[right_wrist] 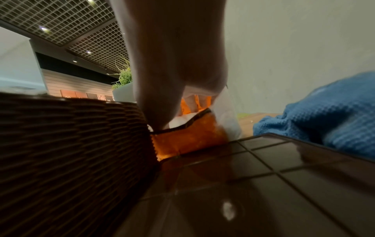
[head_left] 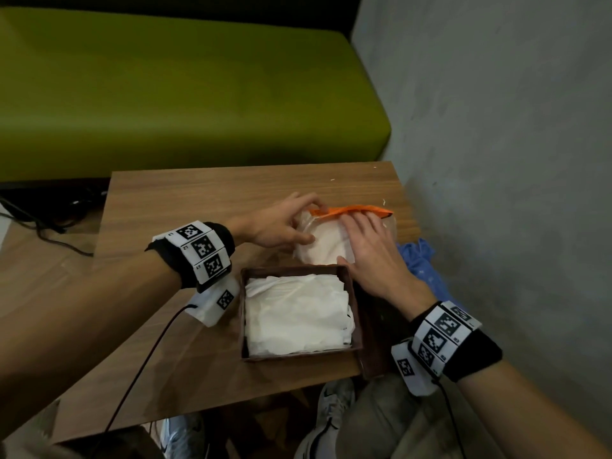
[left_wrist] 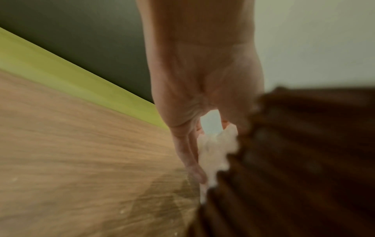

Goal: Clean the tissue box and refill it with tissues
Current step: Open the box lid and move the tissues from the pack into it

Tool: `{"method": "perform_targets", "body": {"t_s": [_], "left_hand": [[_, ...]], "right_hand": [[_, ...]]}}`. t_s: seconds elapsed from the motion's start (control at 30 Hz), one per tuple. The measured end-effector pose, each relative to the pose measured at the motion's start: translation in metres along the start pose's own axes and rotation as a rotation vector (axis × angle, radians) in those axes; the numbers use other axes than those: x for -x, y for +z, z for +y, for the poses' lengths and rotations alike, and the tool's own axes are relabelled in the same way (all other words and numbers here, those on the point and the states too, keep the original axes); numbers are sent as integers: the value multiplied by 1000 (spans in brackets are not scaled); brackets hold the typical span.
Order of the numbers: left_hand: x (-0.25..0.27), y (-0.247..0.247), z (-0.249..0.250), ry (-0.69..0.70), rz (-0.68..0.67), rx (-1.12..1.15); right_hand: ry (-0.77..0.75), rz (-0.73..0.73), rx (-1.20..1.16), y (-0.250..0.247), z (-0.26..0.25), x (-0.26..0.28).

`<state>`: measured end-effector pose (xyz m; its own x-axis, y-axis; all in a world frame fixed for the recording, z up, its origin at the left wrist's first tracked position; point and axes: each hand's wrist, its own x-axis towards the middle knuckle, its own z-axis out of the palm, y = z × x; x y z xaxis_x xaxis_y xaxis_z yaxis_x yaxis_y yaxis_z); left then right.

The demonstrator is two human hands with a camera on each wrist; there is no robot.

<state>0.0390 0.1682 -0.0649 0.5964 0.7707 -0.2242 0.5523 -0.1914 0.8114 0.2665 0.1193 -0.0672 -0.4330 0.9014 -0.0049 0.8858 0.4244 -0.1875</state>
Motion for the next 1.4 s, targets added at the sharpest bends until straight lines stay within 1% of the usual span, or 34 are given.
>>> {"method": "perform_targets", "body": {"t_s": [0.17,0.3,0.47,0.67,0.77,0.83,0.93,1.0,1.13,1.27,1.4], "left_hand": [[0,2,1,30,13,8],[3,5,-1,44,-1,8],[3,5,1,59,-9,-5],[2,5,0,65,5,18],[3,4,0,58,12,24],[3,3,2,55,9,35],[4,2,6,26,2,83],[6,2,9,5,-6,131],[10,1,13,-17,-15,130],[11,2,14,-17,-8,160],[14,2,18,-10,-25,146]], "right_hand": [[4,-9,40,2,-1,-1],[32,28,-39,2,-3,-4],[18,5,80,7,-3,-4],[10,75,135,6,-1,-5],[1,64,91,4,-2,-5],[-17,54,104,3,-1,-5],[-41,23,79,4,0,-3],[-36,19,57,3,0,-2],[-15,13,75,3,-1,-2],[5,-14,35,2,-2,-2],[9,-44,75,3,-2,-3]]}}
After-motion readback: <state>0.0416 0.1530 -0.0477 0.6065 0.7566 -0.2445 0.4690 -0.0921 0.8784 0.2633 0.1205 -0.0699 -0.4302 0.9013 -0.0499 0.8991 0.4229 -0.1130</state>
